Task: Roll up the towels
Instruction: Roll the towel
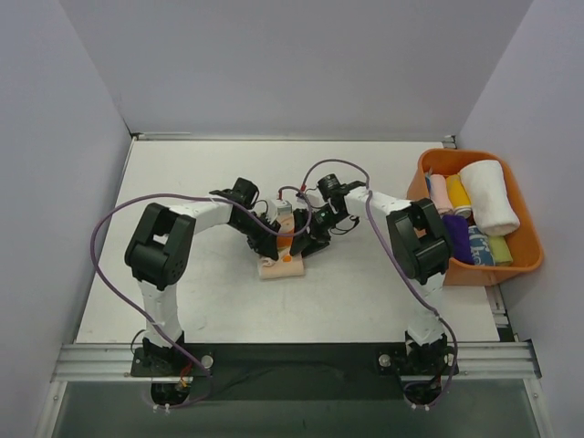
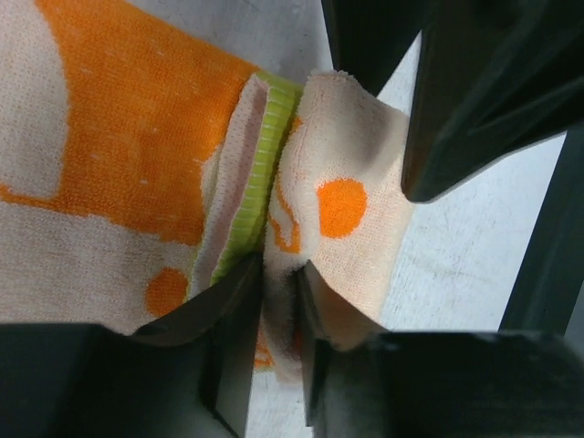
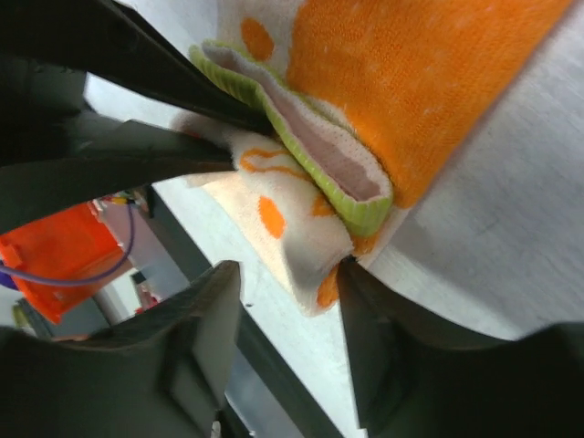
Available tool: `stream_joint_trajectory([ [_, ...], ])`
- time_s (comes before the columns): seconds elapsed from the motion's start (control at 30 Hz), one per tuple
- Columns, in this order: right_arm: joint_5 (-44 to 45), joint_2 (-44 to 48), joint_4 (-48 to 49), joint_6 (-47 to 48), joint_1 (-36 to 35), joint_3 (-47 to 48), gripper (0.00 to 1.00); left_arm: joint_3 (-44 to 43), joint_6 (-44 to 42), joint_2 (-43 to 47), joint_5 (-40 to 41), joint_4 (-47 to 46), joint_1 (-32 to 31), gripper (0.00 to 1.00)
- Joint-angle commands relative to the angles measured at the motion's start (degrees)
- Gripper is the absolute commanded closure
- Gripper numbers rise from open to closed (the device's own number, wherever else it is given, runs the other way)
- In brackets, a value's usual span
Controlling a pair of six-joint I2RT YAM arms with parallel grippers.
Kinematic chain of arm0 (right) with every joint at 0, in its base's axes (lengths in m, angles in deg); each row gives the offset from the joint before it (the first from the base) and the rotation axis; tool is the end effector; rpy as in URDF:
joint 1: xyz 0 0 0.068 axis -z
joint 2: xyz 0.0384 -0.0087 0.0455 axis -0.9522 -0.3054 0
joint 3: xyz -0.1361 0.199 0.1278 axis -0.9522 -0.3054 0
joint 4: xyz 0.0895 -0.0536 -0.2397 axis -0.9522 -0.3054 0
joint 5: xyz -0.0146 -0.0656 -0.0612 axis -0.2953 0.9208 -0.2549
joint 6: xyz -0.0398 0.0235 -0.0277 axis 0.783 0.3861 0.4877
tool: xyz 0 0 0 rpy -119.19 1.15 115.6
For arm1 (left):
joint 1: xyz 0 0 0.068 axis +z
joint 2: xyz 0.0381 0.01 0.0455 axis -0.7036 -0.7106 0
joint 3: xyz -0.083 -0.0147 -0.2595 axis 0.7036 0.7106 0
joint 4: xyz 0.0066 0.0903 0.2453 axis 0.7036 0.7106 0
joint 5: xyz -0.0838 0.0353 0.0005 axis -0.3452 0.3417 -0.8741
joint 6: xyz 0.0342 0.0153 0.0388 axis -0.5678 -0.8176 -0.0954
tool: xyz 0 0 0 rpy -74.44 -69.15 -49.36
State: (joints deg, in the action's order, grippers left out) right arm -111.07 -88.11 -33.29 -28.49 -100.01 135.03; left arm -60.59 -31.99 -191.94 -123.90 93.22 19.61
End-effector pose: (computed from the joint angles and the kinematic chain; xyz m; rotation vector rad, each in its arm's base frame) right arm 0.3537 0.2179 0.1576 -0.6627 2.5781 1.4234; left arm 0.3264 -0.1809 0.1444 1.2415 2.3585 -1.1135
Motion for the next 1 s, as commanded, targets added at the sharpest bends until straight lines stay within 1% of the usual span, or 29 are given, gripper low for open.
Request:
stream_joint_trajectory([
  [0.0, 4.2, -2.5, -2.1, 1.1, -1.7, 0.2, 0.58, -2.6, -0.3, -1.4, -0.9, 0.5, 0.8, 0.63],
  [0.03, 5.2, -3.1, -2.3, 0.8, -1.7, 0.2, 0.62, -2.7, -0.3, -1.4, -0.9, 0.9, 1.2, 0.61],
  [0.07, 6.1, -3.6, -2.5, 0.8, -1.7, 0.5, 0.71, -2.7, -0.4, -1.2, -0.8, 1.3, 1.5, 0.58],
  [0.1, 9.0, -4.8, -3.0, 0.5, -1.6, 0.8, 0.78, -2.5, -0.4, -0.4, -0.6, 1.4, 1.8, 0.51],
  [0.17, 11.0, -6.1, -5.1, 0.4, -1.1, 1.6, 0.89, -1.5, -0.9, 0.7, 0.1, 1.6, 3.2, 0.49],
  [0.33, 13.2, -7.8, -8.2, 1.7, -1.7, 3.8, 0.94, 2.2, -3.2, 5.8, 4.3, 1.7, 6.6, 0.48],
  [0.43, 13.3, -7.8, -8.4, 2.1, -2.4, 4.5, 0.94, 3.6, -4.0, 8.0, 7.1, 1.2, 9.0, 0.48],
  [0.47, 13.4, -8.0, -8.6, 2.2, -2.6, 4.6, 0.95, 4.3, -4.0, 8.7, 9.5, 0.4, 9.6, 0.47],
  [0.53, 13.5, -8.1, -8.8, 2.5, -2.6, 4.9, 0.95, 5.3, -5.0, 10.9, 10.7, -0.5, 11.7, 0.46],
  [0.6, 13.2, -8.4, -9.1, 2.7, -2.6, 5.2, 0.95, 6.9, -6.4, 14.6, 10.4, -1.5, 13.1, 0.45],
  [0.67, 13.2, -8.6, -9.5, 2.9, -2.6, 5.5, 0.94, 8.8, -9.6, 18.3, 9.0, -2.6, 13.2, 0.44],
  [0.7, 13.0, -8.7, -9.5, 3.0, -2.5, 5.5, 0.94, 11.1, -10.8, 22.5, 6.8, -2.9, 12.9, 0.43],
  [0.77, 12.8, -9.1, -9.7, 3.2, -2.5, 6.0, 0.94, 13.9, -12.6, 26.8, 6.8, -5.4, 10.6, 0.40],
  [0.8, 12.6, -9.2, -9.8, 3.4, -2.5, 6.2, 0.94, 15.0, -13.4, 30.6, 8.2, -6.0, 9.1, 0.39],
  [0.83, 12.7, -9.2, -10.1, 3.8, -2.5, 6.4, 0.92, 17.5, -15.2, 32.2, 9.4, -6.4, 4.8, 0.38],
  [0.87, 12.7, -9.3, -10.3, 4.0, -2.5, 6.8, 0.92, 18.5, -16.1, 33.6, 11.5, -7.4, 2.5, 0.38],
  [0.9, 12.5, -9.4, -10.4, 4.1, -2.5, 6.8, 0.91, 19.5, -16.7, 35.0, 15.6, -7.8, -0.4, 0.38],
  [0.93, 12.6, -9.4, -10.7, 4.1, -2.5, 7.0, 0.91, 20.8, -17.4, 35.1, 18.0, -8.4, -2.9, 0.38],
  [0.97, 12.6, -9.3, -10.8, 4.3, -2.5, 7.0, 0.91, 21.3, -17.6, 34.5, 19.9, -9.8, -7.5, 0.38],
])
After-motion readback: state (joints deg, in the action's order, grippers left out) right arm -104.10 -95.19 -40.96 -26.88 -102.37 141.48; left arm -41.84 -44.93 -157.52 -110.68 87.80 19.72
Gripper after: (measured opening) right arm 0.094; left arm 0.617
